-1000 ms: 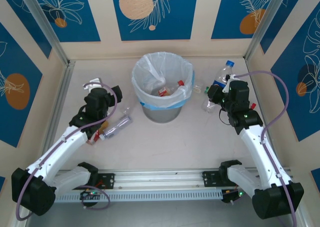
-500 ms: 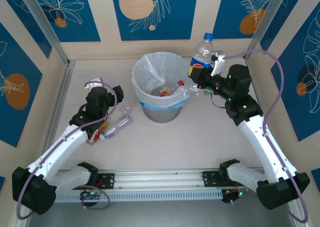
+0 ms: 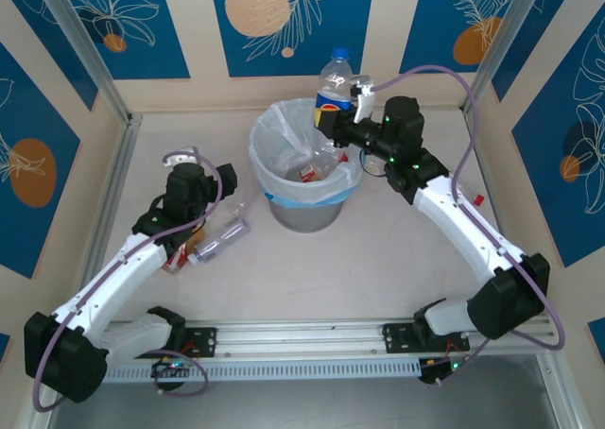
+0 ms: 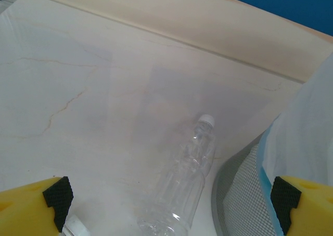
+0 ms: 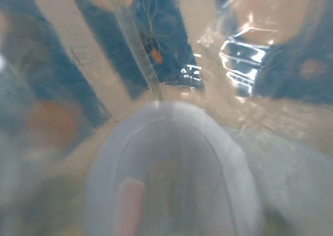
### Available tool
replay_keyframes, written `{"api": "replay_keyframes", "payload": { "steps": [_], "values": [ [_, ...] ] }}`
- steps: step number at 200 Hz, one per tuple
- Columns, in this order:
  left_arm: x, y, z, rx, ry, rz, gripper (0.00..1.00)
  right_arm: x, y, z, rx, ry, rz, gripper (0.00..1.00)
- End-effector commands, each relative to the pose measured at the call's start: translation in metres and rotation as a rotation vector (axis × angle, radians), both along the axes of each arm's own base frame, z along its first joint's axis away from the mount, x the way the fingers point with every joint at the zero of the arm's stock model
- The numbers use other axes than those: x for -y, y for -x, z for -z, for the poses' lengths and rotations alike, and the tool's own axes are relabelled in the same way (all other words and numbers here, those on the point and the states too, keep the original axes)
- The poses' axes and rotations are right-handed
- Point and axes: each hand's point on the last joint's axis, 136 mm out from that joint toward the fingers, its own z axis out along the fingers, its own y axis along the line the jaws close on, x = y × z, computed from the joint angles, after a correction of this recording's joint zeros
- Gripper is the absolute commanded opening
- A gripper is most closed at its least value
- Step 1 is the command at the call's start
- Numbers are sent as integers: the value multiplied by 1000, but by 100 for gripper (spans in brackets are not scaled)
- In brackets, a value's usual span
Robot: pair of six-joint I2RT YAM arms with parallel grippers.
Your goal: Put the plastic bottles in the bin
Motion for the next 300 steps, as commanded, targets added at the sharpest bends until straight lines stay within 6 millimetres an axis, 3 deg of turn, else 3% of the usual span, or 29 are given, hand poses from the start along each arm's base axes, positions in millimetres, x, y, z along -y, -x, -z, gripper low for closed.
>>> {"api": "replay_keyframes", "payload": {
  "steps": [1,32,89,116,140,166,191,263,300],
  "values": [
    [0,-1,-16,17,35,-1,99,-9,-5,-24,133,16,10,5],
    [-2,1,-14,11,36,-2,99,-15,-13,-4,116,57,32,7],
    [-1,1,-12,2,39,-2,99,-14,-21,40,36,170,67,24],
    [0,-1,-10,-2,42,-1,99,-13,-22,51,13,178,80,26],
    [3,-3,-9,-10,47,8,99,-12,-23,55,5,172,90,33],
    [4,-4,-8,-14,42,10,99,-12,-24,58,-4,175,91,47],
    [3,-3,-9,-13,38,9,99,-11,-25,60,-10,182,96,53],
    [2,-4,-5,-22,35,6,99,-8,-26,54,-3,180,115,59],
    [2,-4,-5,-23,34,5,99,-6,-30,65,-38,218,138,66]
  ]
}}
